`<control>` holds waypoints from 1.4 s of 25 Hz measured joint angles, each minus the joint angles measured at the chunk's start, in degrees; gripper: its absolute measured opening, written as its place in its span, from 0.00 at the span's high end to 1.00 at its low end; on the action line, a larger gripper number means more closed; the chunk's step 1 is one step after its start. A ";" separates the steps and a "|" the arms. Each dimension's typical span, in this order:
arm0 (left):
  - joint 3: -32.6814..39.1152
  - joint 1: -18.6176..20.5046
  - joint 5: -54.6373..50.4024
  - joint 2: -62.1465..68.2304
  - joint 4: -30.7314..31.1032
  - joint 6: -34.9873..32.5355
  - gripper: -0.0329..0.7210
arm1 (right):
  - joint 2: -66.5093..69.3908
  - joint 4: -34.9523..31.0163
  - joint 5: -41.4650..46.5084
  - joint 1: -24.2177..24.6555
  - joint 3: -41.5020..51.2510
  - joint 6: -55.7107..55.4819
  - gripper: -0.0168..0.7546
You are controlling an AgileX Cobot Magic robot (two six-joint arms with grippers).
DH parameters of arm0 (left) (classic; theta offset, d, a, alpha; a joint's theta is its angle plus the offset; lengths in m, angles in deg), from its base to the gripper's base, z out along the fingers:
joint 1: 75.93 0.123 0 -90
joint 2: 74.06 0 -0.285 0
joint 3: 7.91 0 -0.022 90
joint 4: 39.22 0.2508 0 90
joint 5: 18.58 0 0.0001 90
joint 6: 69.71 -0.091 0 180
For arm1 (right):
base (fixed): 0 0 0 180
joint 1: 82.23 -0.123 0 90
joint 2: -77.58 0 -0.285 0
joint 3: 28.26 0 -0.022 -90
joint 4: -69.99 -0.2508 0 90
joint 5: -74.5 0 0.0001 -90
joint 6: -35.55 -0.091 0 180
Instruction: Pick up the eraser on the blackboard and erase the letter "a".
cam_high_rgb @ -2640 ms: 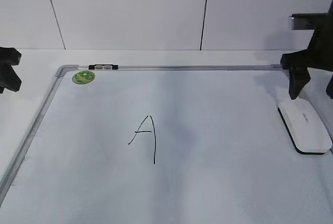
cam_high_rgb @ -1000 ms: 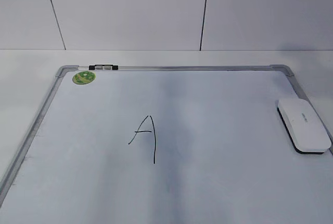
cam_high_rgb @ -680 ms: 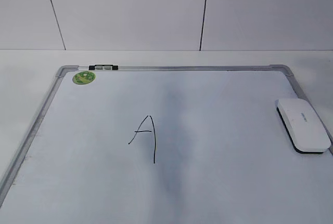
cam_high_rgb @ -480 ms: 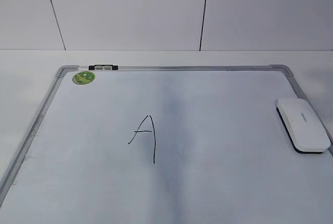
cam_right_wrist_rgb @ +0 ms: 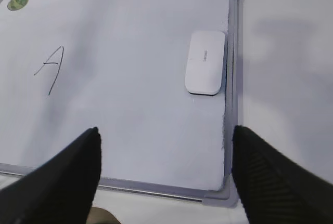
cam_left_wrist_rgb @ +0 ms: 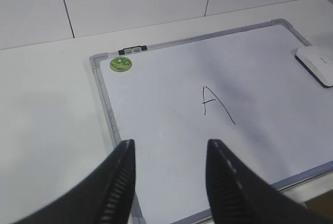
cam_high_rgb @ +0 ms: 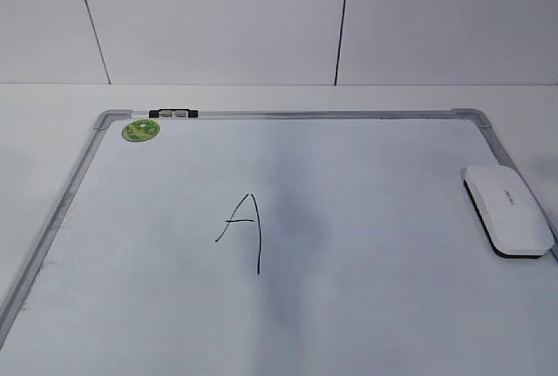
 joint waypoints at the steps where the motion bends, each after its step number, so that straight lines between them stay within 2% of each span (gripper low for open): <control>1: 0.68 0.00 0.00 -0.93 0.00 0.00 0.51 | -0.54 0.00 0.00 0.00 0.96 0.00 0.21; 13: 16.37 -0.02 -0.20 -15.53 0.09 0.09 0.51 | -10.11 0.00 0.00 0.00 13.25 0.00 0.21; 21: 25.23 -0.02 0.99 -22.49 2.45 0.13 0.51 | -16.70 0.00 0.00 0.00 20.78 1.52 0.21; 26: 29.32 -0.02 4.06 -23.25 3.61 0.13 0.51 | -19.09 0.00 -0.24 -0.02 22.98 3.14 0.21; 35: 33.23 -0.02 8.59 -23.25 5.37 0.13 0.51 | -19.25 0.57 -6.20 -0.02 25.97 3.47 0.21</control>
